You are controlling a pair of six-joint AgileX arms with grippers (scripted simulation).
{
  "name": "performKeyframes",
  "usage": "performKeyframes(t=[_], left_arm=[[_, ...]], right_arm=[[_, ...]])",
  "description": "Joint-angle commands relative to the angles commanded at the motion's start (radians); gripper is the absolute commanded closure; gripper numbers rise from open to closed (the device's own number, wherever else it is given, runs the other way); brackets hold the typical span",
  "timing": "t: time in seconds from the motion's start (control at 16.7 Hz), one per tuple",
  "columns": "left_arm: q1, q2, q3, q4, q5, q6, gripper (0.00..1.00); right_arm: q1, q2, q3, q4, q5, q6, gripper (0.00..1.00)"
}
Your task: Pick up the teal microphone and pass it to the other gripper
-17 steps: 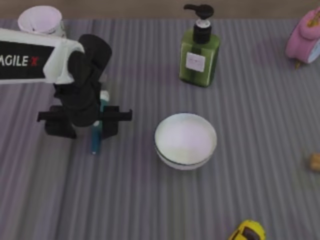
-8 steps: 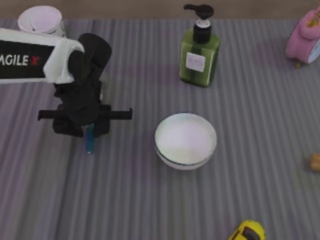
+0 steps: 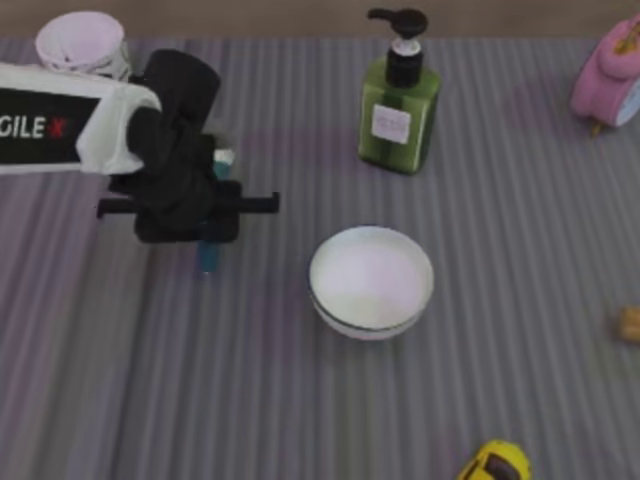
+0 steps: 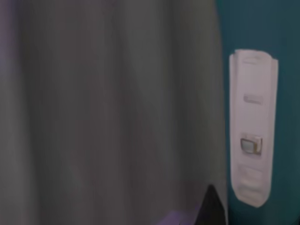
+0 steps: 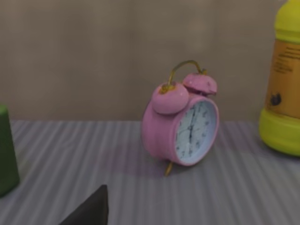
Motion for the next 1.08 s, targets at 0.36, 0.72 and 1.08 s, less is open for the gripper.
performKeyframes(t=[0.36,0.72,1.08], left_arm=[[0.015,-0.094,-0.135,0.478,0.171,0.102,1.0],[0.033,-0.228,-0.292,1.001,0.35,0.215,1.0],[0.045,-0.329,-0.364,1.236,0.446,0.281,1.0]], right_arm=[[0.0,0.0,0.0,0.0,0.0,0.0,0.0],[0.0,0.0,0.0,0.0,0.0,0.0,0.0],[0.0,0.0,0.0,0.0,0.0,0.0,0.0]])
